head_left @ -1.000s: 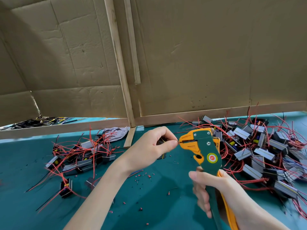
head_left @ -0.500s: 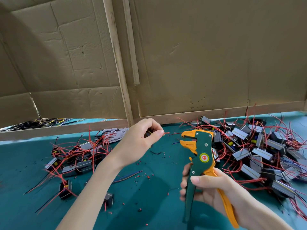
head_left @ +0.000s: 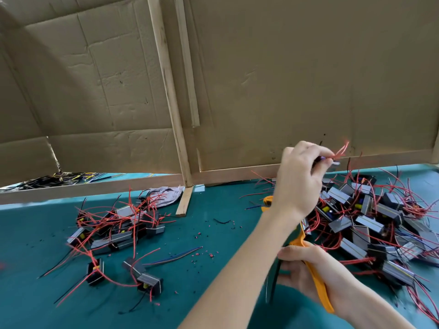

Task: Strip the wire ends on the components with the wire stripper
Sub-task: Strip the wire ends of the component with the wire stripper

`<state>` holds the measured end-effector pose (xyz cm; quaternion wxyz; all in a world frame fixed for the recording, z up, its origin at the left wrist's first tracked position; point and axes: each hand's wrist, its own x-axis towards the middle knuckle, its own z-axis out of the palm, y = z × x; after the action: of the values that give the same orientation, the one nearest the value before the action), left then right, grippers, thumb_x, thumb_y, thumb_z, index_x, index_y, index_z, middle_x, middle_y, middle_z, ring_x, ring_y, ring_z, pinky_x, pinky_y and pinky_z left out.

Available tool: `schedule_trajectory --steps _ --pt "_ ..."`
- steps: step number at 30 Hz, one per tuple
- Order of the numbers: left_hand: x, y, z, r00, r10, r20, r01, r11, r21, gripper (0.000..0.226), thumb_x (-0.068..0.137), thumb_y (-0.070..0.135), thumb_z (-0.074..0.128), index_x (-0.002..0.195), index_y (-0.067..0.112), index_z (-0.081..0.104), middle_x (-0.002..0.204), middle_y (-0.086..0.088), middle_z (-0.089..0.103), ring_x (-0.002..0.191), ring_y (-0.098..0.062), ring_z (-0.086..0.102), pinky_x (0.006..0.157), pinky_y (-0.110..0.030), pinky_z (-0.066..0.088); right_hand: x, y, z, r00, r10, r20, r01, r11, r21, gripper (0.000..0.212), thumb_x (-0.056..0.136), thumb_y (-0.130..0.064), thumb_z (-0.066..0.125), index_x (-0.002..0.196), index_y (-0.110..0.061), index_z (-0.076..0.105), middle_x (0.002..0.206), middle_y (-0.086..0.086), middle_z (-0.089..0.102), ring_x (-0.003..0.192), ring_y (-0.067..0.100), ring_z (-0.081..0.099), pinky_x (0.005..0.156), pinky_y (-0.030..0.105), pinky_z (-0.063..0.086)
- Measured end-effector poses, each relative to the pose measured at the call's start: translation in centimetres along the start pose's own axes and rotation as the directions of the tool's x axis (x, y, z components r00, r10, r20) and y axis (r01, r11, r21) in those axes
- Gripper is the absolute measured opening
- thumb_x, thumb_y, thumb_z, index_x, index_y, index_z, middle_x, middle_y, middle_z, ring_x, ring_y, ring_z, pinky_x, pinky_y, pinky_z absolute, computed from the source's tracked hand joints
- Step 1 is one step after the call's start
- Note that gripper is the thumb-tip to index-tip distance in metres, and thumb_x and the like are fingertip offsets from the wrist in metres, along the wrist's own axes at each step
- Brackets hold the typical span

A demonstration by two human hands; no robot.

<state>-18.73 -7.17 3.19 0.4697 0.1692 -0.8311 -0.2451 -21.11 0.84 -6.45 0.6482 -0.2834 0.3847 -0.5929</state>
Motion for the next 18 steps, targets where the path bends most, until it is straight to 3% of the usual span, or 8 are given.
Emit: schedule_trajectory --steps 2,4,7,10,12,14,16,18 --pt "0.7 -0.4 1.1 0.974 -0.102 0.200 0.105 0.994 -0.004 0.031 0.095 0.009 0.056 0.125 0.010 0.063 0.137 -0.011 0.052 0.126 -0.027 0.044 0.107 -0.026 0.032 0.1 -0.2 -0.2 1.000 -0.003 0.000 0.003 1.000 0.017 0.062 0.033 -0.009 0.095 0.091 0.003 0.075 0.095 0.029 0.067 0.079 0.041 0.068 0.069 0.048 0.058" --pt "0.6 -0.8 0.7 0.899 -0.165 0.407 0.162 0.986 0.043 0.039 0.097 0.010 0.052 0.135 0.018 0.055 0.153 -0.016 0.032 0.142 -0.029 0.027 0.115 -0.036 0.023 0.1 -0.4 -0.3 1.000 0.004 0.009 -0.004 0.999 0.033 0.046 0.042 -0.002 0.088 0.085 0.004 0.074 0.088 0.028 0.066 0.075 0.039 0.068 0.067 0.047 0.058" --pt "-0.8 -1.2 -2.9 0.873 -0.109 0.476 0.086 0.994 0.071 0.036 0.096 0.008 0.052 0.129 0.017 0.061 0.139 -0.016 0.049 0.133 -0.022 0.040 0.106 -0.030 0.034 0.0 -0.7 0.0 1.000 0.018 -0.013 -0.017 0.995 0.096 0.019 0.058 0.006 0.069 0.076 0.004 0.071 0.078 0.026 0.062 0.067 0.037 0.066 0.062 0.045 0.059" --pt "-2.6 -2.0 -8.5 0.843 -0.205 0.498 0.136 0.976 0.171 0.033 0.093 0.006 0.053 0.123 0.017 0.063 0.124 -0.004 0.054 0.109 -0.014 0.055 0.088 -0.015 0.041 -0.2 -0.8 0.2 0.999 0.021 -0.033 -0.018 0.996 0.087 0.030 0.054 0.014 0.066 0.083 0.005 0.067 0.079 0.026 0.062 0.067 0.037 0.066 0.061 0.045 0.059" --pt "-3.9 -3.1 -12.9 0.718 -0.335 0.611 0.126 0.925 0.359 0.033 0.089 0.001 0.052 0.116 0.017 0.063 0.113 0.000 0.056 0.095 -0.013 0.057 0.076 -0.011 0.040 -0.3 -0.8 0.4 0.998 0.020 -0.054 -0.016 0.997 0.075 0.029 0.059 0.003 0.065 0.089 0.005 0.063 0.079 0.025 0.063 0.067 0.036 0.067 0.061 0.045 0.059" --pt "-5.2 -4.2 -16.9 0.480 -0.509 0.715 0.068 0.833 0.549 0.042 0.082 -0.006 0.049 0.111 0.019 0.065 0.107 0.005 0.062 0.086 -0.008 0.054 0.069 -0.010 0.041 -0.4 -0.7 0.5 0.998 0.023 -0.059 -0.019 0.997 0.069 0.029 0.063 0.001 0.064 0.091 0.004 0.062 0.080 0.025 0.063 0.068 0.036 0.066 0.063 0.045 0.060" --pt "-6.6 -5.4 -19.7 0.262 -0.681 0.683 -0.028 0.702 0.711 0.050 0.076 -0.009 0.049 0.110 0.023 0.067 0.105 0.009 0.063 0.083 -0.006 0.055 0.064 -0.012 0.042 -0.3 -0.7 0.5 0.997 0.024 -0.070 -0.019 0.998 0.060 0.030 0.063 0.000 0.064 0.093 0.003 0.061 0.081 0.024 0.063 0.069 0.036 0.067 0.063 0.045 0.060" --pt "-8.0 -6.7 -20.9 0.164 -0.793 0.586 -0.136 0.570 0.810 0.051 0.074 -0.005 0.061 0.113 0.027 0.066 0.113 0.009 0.061 0.092 -0.012 0.055 0.071 -0.022 0.044 -0.3 -0.6 0.6 0.997 0.022 -0.076 -0.018 0.998 0.058 0.031 0.063 0.000 0.064 0.094 0.003 0.061 0.082 0.024 0.063 0.070 0.036 0.067 0.063 0.045 0.060"
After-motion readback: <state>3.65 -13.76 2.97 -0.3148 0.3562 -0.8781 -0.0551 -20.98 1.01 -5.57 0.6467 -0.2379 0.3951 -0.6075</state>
